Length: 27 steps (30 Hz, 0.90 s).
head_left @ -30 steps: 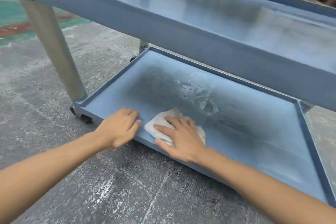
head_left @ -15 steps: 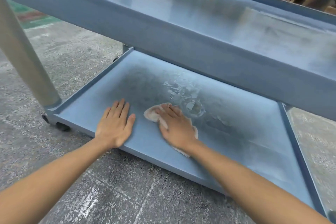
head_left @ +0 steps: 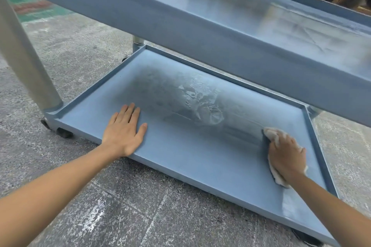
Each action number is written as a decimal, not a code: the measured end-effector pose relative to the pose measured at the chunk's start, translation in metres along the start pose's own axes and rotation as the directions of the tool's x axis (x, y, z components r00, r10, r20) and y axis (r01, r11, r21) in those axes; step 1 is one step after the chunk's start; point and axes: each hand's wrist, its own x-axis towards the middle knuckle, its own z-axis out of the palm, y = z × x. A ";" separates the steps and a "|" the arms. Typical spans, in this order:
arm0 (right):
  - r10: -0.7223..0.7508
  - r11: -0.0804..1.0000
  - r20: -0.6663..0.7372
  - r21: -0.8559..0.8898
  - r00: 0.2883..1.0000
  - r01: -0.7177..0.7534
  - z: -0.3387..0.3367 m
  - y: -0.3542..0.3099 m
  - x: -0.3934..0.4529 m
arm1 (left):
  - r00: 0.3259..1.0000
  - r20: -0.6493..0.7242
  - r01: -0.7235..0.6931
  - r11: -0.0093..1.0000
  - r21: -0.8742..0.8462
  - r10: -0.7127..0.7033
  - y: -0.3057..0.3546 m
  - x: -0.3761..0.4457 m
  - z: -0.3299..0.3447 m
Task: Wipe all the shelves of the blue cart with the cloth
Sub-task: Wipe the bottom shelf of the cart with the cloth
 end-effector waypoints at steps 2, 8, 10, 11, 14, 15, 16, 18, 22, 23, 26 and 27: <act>0.046 0.999 0.005 0.023 0.999 -0.046 0.000 0.018 -0.005 | 1.000 0.005 -0.001 1.000 0.004 0.001 0.001 0.000 -0.001; 0.148 0.989 0.015 0.027 0.989 -0.148 -0.001 0.043 -0.017 | 1.000 0.030 -0.007 0.999 0.032 0.006 0.003 -0.002 -0.004; 0.165 0.986 0.022 0.004 0.986 -0.165 -0.001 0.048 -0.020 | 0.999 0.037 -0.005 0.999 0.039 0.003 0.005 -0.004 -0.005; 0.171 0.985 0.018 0.004 0.985 -0.171 -0.001 0.051 -0.021 | 0.999 0.040 -0.002 0.999 0.044 0.000 0.006 -0.005 -0.005; 0.169 0.984 0.015 0.058 0.985 -0.170 -0.003 0.052 -0.023 | 0.999 0.047 0.004 0.998 0.067 -0.007 0.008 -0.006 -0.005; 0.163 0.984 0.007 0.077 0.987 -0.163 -0.005 0.050 -0.024 | 0.999 0.045 0.004 0.997 0.072 -0.008 0.010 -0.006 -0.004; 0.160 0.984 -0.001 0.084 0.987 -0.159 -0.006 0.047 -0.024 | 0.999 0.043 0.005 0.997 0.077 -0.009 0.010 -0.006 -0.004; 0.162 0.986 -0.016 0.052 0.987 -0.161 -0.008 0.043 -0.024 | 0.999 0.048 0.008 0.997 0.081 -0.012 0.013 -0.004 -0.003; 0.181 0.977 -0.008 0.117 0.983 -0.179 -0.003 0.033 -0.021 | 0.998 0.062 0.014 0.997 0.080 -0.019 0.011 -0.003 -0.002; 0.193 0.975 -0.001 0.117 0.981 -0.191 0.000 0.032 -0.020 | 0.998 0.064 0.012 0.996 0.084 -0.018 0.012 -0.003 -0.002; 0.216 0.972 0.010 0.087 0.976 -0.216 0.007 0.028 -0.016 | 0.999 0.046 -0.001 0.995 0.099 -0.004 0.016 -0.001 -0.001; 0.217 0.972 0.013 0.086 0.976 -0.217 0.010 0.025 -0.014 | 0.999 0.043 -0.007 0.995 0.100 0.003 0.016 -0.001 -0.001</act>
